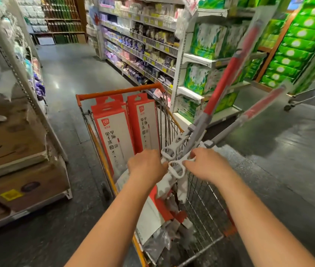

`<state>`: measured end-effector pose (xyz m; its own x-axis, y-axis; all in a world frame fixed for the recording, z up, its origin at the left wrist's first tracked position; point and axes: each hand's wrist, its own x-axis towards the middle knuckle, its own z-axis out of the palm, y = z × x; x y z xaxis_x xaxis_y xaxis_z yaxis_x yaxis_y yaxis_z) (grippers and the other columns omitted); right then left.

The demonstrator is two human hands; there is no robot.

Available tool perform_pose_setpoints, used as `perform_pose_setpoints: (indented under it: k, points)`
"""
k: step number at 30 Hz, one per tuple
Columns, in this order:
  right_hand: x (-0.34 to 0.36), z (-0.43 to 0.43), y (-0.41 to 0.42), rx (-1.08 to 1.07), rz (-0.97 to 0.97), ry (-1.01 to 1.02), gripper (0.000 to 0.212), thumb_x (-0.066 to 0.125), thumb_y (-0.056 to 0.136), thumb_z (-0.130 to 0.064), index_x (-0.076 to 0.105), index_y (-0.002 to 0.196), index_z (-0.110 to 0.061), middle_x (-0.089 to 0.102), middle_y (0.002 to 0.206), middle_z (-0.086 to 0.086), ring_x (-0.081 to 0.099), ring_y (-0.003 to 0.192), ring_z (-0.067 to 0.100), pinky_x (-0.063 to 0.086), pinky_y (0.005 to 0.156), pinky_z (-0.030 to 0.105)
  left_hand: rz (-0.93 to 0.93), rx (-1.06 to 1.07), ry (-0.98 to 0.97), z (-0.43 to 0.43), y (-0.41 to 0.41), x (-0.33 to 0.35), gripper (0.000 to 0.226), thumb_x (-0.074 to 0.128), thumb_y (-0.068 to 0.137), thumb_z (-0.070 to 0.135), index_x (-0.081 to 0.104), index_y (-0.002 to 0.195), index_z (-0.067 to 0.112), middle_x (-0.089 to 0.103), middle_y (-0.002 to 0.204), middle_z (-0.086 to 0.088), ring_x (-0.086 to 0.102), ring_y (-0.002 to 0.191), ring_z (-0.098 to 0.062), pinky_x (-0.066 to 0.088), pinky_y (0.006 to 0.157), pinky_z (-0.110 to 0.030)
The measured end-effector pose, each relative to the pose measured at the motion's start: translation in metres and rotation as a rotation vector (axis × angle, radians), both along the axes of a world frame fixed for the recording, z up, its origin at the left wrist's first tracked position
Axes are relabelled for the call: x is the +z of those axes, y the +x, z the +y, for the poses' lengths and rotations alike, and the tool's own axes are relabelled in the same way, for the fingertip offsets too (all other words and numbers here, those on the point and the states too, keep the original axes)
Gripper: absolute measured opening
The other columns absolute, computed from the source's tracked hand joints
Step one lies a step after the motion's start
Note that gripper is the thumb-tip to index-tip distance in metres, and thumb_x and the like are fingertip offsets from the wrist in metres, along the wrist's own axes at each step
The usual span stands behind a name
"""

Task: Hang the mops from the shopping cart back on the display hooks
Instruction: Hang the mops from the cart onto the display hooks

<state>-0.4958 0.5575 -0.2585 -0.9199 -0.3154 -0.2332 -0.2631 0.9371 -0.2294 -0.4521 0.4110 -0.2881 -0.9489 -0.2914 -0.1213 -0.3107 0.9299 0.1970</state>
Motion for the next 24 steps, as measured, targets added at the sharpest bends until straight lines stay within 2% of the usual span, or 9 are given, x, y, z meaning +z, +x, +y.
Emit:
perform_pose_setpoints:
  k: [3, 6, 9, 11, 15, 20, 24]
  points:
    - [-0.008, -0.010, -0.017, 0.010, -0.017, -0.011, 0.035, 0.052, 0.092, -0.046, 0.058, 0.114, -0.018, 0.062, 0.113, 0.006, 0.059, 0.103, 0.026, 0.049, 0.086, 0.036, -0.010, 0.025, 0.013, -0.005, -0.011, -0.011, 0.041, 0.043, 0.095, 0.050, 0.055, 0.119, 0.018, 0.064, 0.108, -0.004, 0.061, 0.098, -0.029, 0.050, 0.076, -0.035]
    - [-0.018, -0.017, -0.038, 0.052, -0.006, 0.017, 0.036, 0.051, 0.092, -0.045, 0.059, 0.113, -0.016, 0.062, 0.112, 0.008, 0.059, 0.101, 0.027, 0.049, 0.082, 0.035, 0.001, 0.084, 0.019, -0.008, -0.024, -0.026, 0.039, 0.046, 0.093, 0.051, 0.059, 0.108, 0.017, 0.064, 0.100, -0.003, 0.061, 0.094, -0.027, 0.049, 0.076, -0.034]
    - [-0.029, -0.025, -0.064, 0.111, -0.010, 0.044, 0.036, 0.050, 0.093, -0.043, 0.058, 0.116, -0.016, 0.063, 0.113, 0.008, 0.059, 0.101, 0.026, 0.050, 0.084, 0.036, -0.007, 0.154, 0.025, -0.005, -0.039, -0.042, 0.039, 0.047, 0.091, 0.051, 0.062, 0.105, 0.018, 0.065, 0.101, -0.004, 0.062, 0.096, -0.027, 0.044, 0.070, -0.032]
    - [-0.040, -0.029, -0.081, 0.194, -0.014, 0.044, 0.038, 0.050, 0.093, -0.041, 0.058, 0.121, -0.017, 0.063, 0.117, 0.006, 0.059, 0.105, 0.026, 0.049, 0.085, 0.035, -0.006, 0.240, 0.060, -0.001, -0.047, -0.054, 0.037, 0.047, 0.090, 0.049, 0.063, 0.101, 0.017, 0.064, 0.102, -0.006, 0.061, 0.096, -0.028, 0.045, 0.072, -0.032]
    - [-0.065, -0.032, -0.115, 0.399, -0.015, 0.068, 0.035, 0.049, 0.092, -0.041, 0.060, 0.117, -0.018, 0.064, 0.114, 0.005, 0.059, 0.105, 0.025, 0.048, 0.084, 0.035, -0.008, 0.413, 0.096, 0.021, -0.061, -0.079, 0.040, 0.047, 0.091, 0.050, 0.060, 0.113, 0.019, 0.062, 0.114, -0.007, 0.057, 0.108, -0.030, 0.045, 0.082, -0.035]
    - [-0.093, -0.029, -0.151, 0.641, -0.042, 0.133, 0.032, 0.049, 0.092, -0.037, 0.060, 0.113, -0.016, 0.063, 0.114, 0.006, 0.059, 0.103, 0.027, 0.040, 0.073, 0.032, -0.004, 0.653, 0.215, 0.063, -0.071, -0.105, 0.045, 0.049, 0.092, 0.052, 0.055, 0.125, 0.022, 0.063, 0.119, -0.002, 0.057, 0.115, -0.027, 0.043, 0.091, -0.037]
    - [-0.106, -0.021, -0.157, 0.759, -0.037, 0.178, 0.036, 0.048, 0.091, -0.039, 0.058, 0.119, -0.017, 0.054, 0.125, 0.009, 0.056, 0.109, 0.029, 0.043, 0.082, 0.035, -0.047, 0.764, 0.201, 0.089, -0.064, -0.112, 0.044, 0.047, 0.094, 0.051, 0.055, 0.123, 0.019, 0.062, 0.121, -0.006, 0.056, 0.115, -0.029, 0.044, 0.086, -0.035]
